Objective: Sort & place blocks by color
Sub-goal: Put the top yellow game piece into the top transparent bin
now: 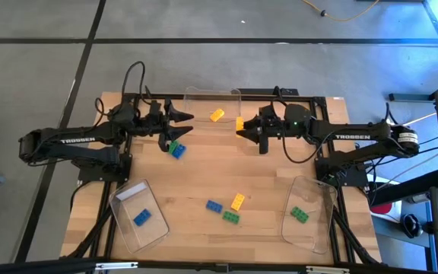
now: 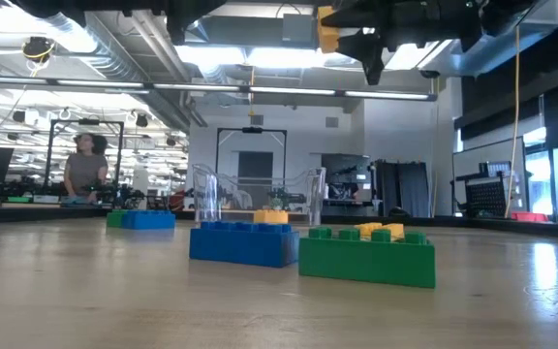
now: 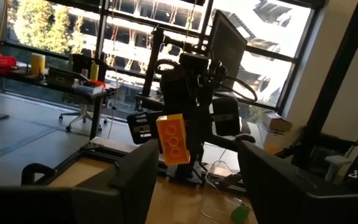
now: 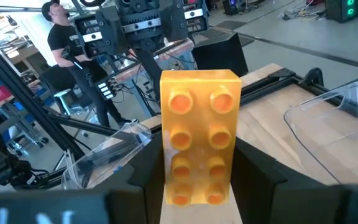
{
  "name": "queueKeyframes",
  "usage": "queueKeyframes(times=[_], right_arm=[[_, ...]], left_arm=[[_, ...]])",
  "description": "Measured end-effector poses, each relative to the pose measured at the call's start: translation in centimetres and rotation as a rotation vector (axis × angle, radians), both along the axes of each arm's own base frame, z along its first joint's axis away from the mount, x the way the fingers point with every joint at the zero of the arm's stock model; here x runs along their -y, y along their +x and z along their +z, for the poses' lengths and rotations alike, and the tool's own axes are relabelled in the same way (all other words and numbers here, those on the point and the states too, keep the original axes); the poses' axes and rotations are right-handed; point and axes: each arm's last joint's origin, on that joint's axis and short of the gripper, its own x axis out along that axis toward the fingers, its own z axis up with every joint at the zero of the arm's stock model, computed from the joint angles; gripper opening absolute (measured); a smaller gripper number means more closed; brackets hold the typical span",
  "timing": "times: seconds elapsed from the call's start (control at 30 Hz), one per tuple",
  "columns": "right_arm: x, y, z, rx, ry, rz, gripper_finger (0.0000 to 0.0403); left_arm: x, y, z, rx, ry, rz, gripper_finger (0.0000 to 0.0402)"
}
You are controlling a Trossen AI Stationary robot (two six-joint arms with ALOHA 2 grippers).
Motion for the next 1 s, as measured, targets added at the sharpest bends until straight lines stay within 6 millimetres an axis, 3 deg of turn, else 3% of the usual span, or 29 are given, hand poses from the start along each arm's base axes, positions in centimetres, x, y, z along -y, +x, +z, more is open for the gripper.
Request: queueKeyframes(times=[0.43, 0.57, 0.7, 0.83, 1.0], right_arm=[[0.1, 0.2, -0.2, -0.007, -0.016, -0.028, 0.0141], [1.0, 1.8, 0.3, -0.083, -0.04, -0.086, 0.0141], [3.2, 5.3, 1.5, -0.22, -0.15, -0.097, 0.0141], [7.0, 9.3, 1.4, -0.377, -0.191, -0.126, 0.0141], [12.1, 13.2, -1.5, -0.605, -0.189, -0.272, 0.0141]], left_arm=[[-0.1, 0.0, 0.1, 0.012, -0.003, 0.025, 0.0213], [0.0, -0.1, 0.5, 0.054, 0.004, 0.024, 0.0213], [0.0, -0.3, 1.2, 0.128, 0.02, 0.022, 0.0213], [0.1, -0.5, 1.7, 0.186, 0.013, 0.015, 0.0213], [0.1, -0.6, 1.9, 0.213, 0.0, 0.008, 0.0213]])
